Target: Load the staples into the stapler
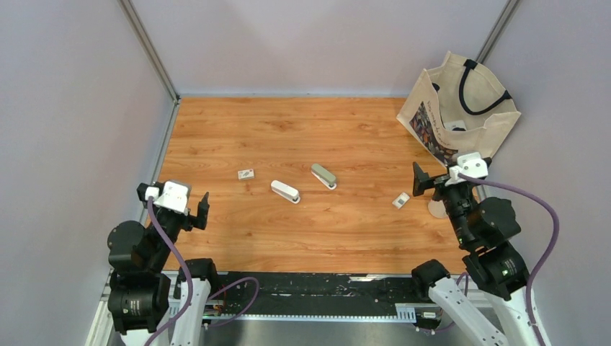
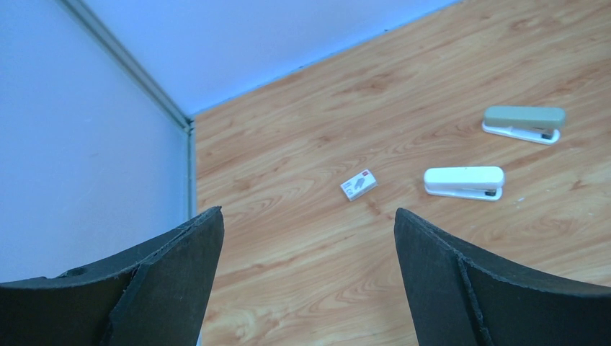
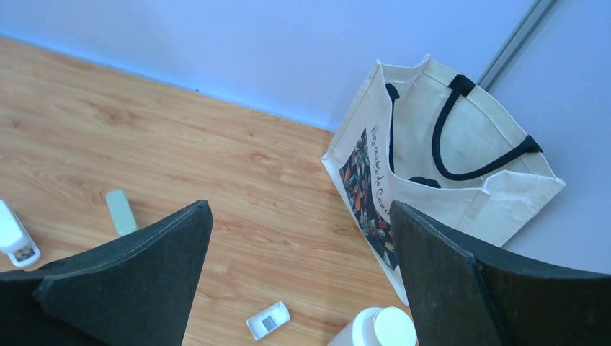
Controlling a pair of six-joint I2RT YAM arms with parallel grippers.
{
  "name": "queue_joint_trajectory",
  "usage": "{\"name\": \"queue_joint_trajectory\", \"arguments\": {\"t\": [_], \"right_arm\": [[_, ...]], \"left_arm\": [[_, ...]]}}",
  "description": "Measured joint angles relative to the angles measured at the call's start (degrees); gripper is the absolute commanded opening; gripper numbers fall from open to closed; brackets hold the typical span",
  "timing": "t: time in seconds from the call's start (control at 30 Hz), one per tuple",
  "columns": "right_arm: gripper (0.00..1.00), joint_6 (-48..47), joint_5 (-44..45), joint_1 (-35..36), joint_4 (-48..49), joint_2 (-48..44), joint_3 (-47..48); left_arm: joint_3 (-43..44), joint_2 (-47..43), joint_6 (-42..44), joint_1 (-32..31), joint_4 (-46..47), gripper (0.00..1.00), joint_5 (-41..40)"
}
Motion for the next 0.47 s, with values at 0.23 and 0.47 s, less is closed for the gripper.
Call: {"name": "queue_joint_trajectory", "arguments": {"t": [0.23,0.47], "right_arm": [[1.00,5.33,-6.45,-6.32,-0.46,-1.86,2.19],[1.00,5.44,-7.19,-6.67,-0.44,-1.90,4.13]], "left_arm": [[-1.66,-2.25,-1.68,0.00,-0.44,0.95,-7.96],[-3.80,-4.63,-2.21,0.00,-0.44,0.95,-10.86]]}}
